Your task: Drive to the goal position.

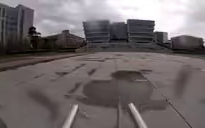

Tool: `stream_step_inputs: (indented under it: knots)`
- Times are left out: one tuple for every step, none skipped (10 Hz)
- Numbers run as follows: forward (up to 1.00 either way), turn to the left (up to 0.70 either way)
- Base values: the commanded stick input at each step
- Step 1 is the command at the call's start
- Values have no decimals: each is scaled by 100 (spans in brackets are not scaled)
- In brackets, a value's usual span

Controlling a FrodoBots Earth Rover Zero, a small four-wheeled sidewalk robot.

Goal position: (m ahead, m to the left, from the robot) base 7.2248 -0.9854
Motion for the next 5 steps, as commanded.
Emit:
stream_step_inputs:
  knots:
    - [100, -27]
    - [100, -27]
    - [100, -27]
    - [100, -27]
    - [100, -27]
